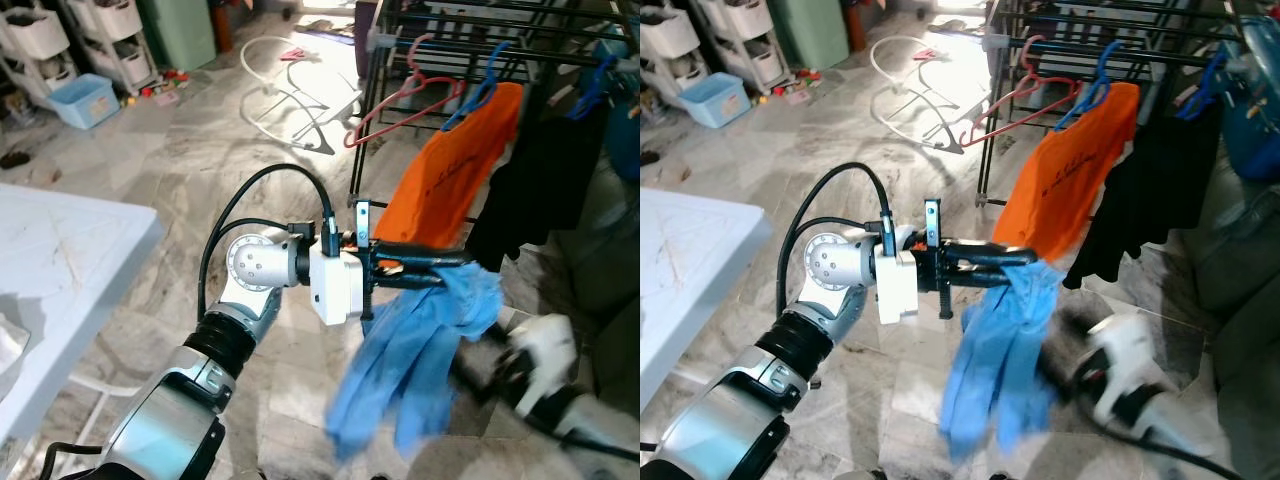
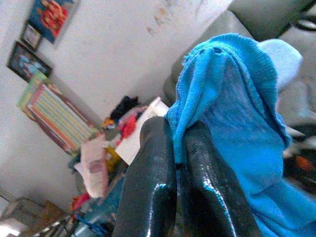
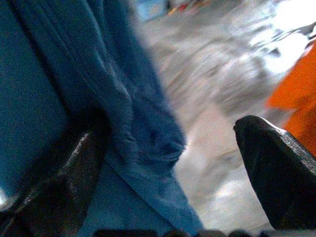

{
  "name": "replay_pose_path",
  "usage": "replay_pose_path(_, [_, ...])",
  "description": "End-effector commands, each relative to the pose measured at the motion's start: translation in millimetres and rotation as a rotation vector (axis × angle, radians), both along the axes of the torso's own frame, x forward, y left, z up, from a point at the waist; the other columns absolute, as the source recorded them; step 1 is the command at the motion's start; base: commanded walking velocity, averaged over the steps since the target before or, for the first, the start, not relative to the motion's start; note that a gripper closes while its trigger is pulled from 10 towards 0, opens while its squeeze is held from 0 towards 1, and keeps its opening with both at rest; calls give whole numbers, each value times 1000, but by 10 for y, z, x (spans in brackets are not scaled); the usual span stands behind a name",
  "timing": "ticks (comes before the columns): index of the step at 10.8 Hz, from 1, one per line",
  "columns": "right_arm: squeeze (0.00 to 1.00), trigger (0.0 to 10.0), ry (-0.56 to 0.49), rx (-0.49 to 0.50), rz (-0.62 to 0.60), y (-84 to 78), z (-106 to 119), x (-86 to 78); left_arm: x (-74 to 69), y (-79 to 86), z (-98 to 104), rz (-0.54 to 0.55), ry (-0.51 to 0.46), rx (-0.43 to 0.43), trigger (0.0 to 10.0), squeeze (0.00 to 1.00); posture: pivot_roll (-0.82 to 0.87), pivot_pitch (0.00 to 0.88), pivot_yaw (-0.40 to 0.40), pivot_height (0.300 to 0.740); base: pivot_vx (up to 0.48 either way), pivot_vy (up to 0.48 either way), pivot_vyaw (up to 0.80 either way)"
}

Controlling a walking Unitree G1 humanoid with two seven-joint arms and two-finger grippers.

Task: Hang hanger

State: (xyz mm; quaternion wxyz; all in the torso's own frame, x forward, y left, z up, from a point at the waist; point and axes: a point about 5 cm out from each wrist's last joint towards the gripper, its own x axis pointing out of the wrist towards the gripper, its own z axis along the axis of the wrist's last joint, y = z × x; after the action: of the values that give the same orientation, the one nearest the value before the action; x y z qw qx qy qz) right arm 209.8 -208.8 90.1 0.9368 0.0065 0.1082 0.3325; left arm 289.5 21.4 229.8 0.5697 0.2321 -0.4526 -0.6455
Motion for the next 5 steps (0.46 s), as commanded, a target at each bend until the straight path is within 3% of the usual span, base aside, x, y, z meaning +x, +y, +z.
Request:
replay_pose_path(1, [0, 10000, 59, 13, 51, 35, -101, -64, -34, -10, 95, -19, -22, -36, 10000, 0, 111, 155, -10, 740, 0, 0, 0])
replay_pose_path(3, [0, 10000, 112, 76, 120, 168, -168, -61, -72, -28, 132, -34, -14, -55, 10000, 0, 119, 152, -12, 740, 0, 0, 0])
replay_pose_path(4, [0, 0, 93, 80, 121, 201, -157, -14, -54, -14, 119, -23, -3, -52, 10000, 0, 118, 153, -11, 740, 0, 0, 0])
replay_pose_path(5, [0, 0, 92, 92, 120, 204, -158, -8, -54, -13, 126, -22, 1, -53, 10000, 0, 119, 151, -8, 740, 0, 0, 0])
